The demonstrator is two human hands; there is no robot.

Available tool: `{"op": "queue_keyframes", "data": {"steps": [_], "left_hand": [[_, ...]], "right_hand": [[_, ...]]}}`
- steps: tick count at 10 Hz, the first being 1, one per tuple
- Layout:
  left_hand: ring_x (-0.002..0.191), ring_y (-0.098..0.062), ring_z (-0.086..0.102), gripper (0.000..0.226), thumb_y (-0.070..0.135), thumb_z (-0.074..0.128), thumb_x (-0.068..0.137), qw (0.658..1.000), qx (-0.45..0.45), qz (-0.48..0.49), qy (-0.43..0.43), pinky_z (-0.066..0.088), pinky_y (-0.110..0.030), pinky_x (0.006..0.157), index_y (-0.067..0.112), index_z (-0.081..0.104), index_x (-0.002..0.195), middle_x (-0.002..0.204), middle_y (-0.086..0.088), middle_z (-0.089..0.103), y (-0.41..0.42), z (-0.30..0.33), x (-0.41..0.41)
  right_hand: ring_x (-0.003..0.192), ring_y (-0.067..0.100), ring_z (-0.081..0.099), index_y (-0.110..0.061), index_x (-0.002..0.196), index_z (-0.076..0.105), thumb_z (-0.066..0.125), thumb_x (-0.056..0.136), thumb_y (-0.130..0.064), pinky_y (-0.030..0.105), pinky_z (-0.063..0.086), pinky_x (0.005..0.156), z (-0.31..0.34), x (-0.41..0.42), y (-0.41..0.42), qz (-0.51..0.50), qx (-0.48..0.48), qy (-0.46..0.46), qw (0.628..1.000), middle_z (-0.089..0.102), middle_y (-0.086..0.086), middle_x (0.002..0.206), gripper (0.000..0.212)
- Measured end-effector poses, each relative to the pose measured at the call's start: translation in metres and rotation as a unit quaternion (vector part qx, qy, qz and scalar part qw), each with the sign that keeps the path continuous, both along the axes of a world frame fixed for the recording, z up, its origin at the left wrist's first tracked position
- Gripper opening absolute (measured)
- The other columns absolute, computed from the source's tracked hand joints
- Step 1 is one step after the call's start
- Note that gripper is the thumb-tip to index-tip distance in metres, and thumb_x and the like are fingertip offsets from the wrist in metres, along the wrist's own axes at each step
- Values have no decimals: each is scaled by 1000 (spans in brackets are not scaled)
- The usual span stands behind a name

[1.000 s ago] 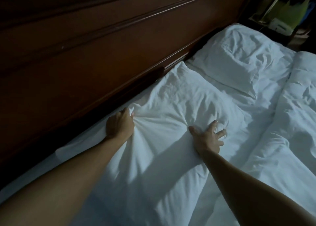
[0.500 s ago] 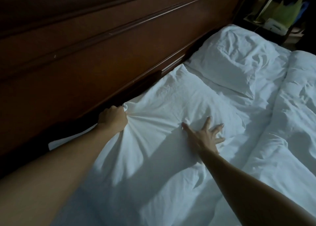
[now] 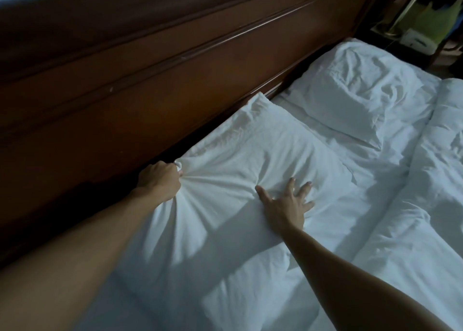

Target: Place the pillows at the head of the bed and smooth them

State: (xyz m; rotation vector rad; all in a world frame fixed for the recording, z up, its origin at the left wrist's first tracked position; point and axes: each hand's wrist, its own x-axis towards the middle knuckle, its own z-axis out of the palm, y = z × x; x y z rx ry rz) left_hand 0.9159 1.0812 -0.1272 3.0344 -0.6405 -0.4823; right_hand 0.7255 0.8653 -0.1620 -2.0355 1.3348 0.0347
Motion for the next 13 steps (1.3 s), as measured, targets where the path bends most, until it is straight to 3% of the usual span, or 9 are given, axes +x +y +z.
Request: {"op": "queue_keyframes", "data": {"steps": [2,3,5,8,9,10,11,12,13], "left_hand": [[107,-40,61,46,43,33,107,999,-21,31,-3,43,-43,79,7,54,126,121,-20,63,-1,-5,-12],[112,-43,60,61,55,34,102,997,-56,29,-50,47,-46,84,7,41,139,129,-24,60,2,-14,-38],[154,-34,-4,88,75,22,92,994,-92,-21,-59,1,-53,123,21,12,161,168,-17,-1,26,-40,-75],[150,-32,-26,96,92,14,77,996,-74,-38,-9,-14,-63,116,44,-6,157,166,3,-25,26,-46,-105],[150,-34,-26,97,92,14,76,998,-46,-40,15,-14,-63,116,43,-6,157,166,1,-24,22,-41,-99],[152,-41,-7,93,83,29,80,998,-14,-49,33,-2,-59,121,38,9,159,169,-5,-5,15,-19,-93],[136,-40,39,75,62,42,86,995,32,-90,39,36,-51,109,26,36,151,153,-12,42,14,21,-98],[111,-33,60,57,55,45,90,992,40,-116,42,48,-41,86,20,56,134,134,-9,60,25,69,-124],[107,-30,61,53,54,46,92,990,15,-134,36,49,-39,84,22,58,131,133,-8,60,43,112,-165]], "right_hand": [[153,50,-17,-27,165,-1,41,81,-88,76,2,117,1,6,-5,46,-53,91,993,-23,4,171,111],[154,40,-25,-19,165,2,24,92,-79,67,-12,120,-1,2,2,105,-139,104,979,-18,11,171,97],[157,33,-20,-16,165,2,17,101,-66,56,-13,124,-10,-11,12,155,-140,80,975,-14,12,172,83],[154,30,-30,-27,164,-12,9,93,-80,60,-19,120,-8,-24,29,198,-89,110,970,-29,5,168,91],[156,31,-23,-26,165,-3,15,93,-81,57,-14,123,7,-22,19,205,-78,121,968,-22,7,171,92],[155,36,18,-17,156,38,31,95,-74,53,19,123,29,-25,11,220,-113,116,962,24,16,168,84],[124,34,58,-13,129,61,48,98,-59,43,49,98,57,-41,13,245,-128,118,954,61,13,135,58],[115,33,64,-13,130,62,52,99,-53,39,52,90,87,-71,28,259,-135,135,947,64,13,129,52],[114,32,64,-13,132,62,55,97,-52,37,51,87,119,-108,52,266,-143,140,943,64,12,130,53]]}}
